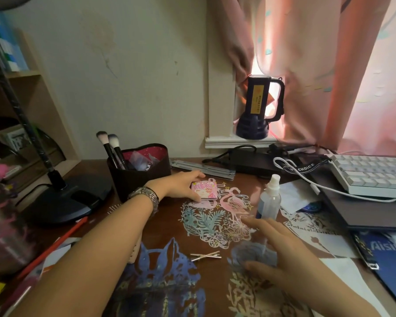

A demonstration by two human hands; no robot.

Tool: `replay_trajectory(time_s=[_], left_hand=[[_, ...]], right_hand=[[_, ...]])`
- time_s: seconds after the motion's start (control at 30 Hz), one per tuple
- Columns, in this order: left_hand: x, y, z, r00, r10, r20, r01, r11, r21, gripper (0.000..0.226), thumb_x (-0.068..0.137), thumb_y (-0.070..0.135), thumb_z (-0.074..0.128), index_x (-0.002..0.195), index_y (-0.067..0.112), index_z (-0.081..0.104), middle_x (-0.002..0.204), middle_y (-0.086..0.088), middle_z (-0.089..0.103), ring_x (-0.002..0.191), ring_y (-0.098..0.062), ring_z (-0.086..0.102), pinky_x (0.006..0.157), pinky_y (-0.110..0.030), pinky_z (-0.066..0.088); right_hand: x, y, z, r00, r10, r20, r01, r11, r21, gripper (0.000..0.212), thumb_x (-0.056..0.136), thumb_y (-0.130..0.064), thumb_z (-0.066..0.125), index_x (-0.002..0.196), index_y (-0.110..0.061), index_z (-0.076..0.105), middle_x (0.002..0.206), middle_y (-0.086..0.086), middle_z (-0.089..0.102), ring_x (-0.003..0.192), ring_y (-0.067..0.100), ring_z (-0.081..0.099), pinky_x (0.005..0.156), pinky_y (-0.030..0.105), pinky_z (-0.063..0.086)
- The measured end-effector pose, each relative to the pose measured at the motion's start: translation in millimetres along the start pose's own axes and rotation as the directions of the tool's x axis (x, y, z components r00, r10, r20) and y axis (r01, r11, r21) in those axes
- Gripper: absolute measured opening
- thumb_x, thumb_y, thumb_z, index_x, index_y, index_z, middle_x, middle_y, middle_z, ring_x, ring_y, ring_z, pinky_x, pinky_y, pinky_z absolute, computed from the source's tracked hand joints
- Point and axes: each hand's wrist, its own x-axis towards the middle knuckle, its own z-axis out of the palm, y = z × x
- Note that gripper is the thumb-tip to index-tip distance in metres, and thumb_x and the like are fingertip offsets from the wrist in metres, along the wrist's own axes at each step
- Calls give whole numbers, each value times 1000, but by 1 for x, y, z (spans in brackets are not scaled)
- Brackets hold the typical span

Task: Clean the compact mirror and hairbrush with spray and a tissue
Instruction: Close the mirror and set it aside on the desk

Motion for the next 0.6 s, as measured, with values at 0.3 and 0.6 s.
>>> replay_trajectory(time_s=[0.3, 0.6], left_hand=[[-58, 37, -11, 953, 125, -275, -130, 992, 0, 44, 82, 35, 67, 123, 26, 54, 121, 8, 61, 112, -8, 55, 98, -30, 44], [-150, 78, 33, 914, 169, -370, -36, 939, 342, 28, 84, 48, 58, 106, 33, 67, 111, 16, 65, 104, -5, 55, 89, -27, 39]], right_hand=[[-6, 2, -1, 999, -28, -30, 25, 996, -82, 63, 78, -46, 64, 133, -41, 33, 117, -26, 38, 114, -3, 37, 92, 14, 32], [-21, -6, -1, 999, 5, -49, -3, 999, 38, 46, 77, -44, 68, 119, -39, 51, 112, -25, 49, 105, -4, 47, 88, 20, 44]])
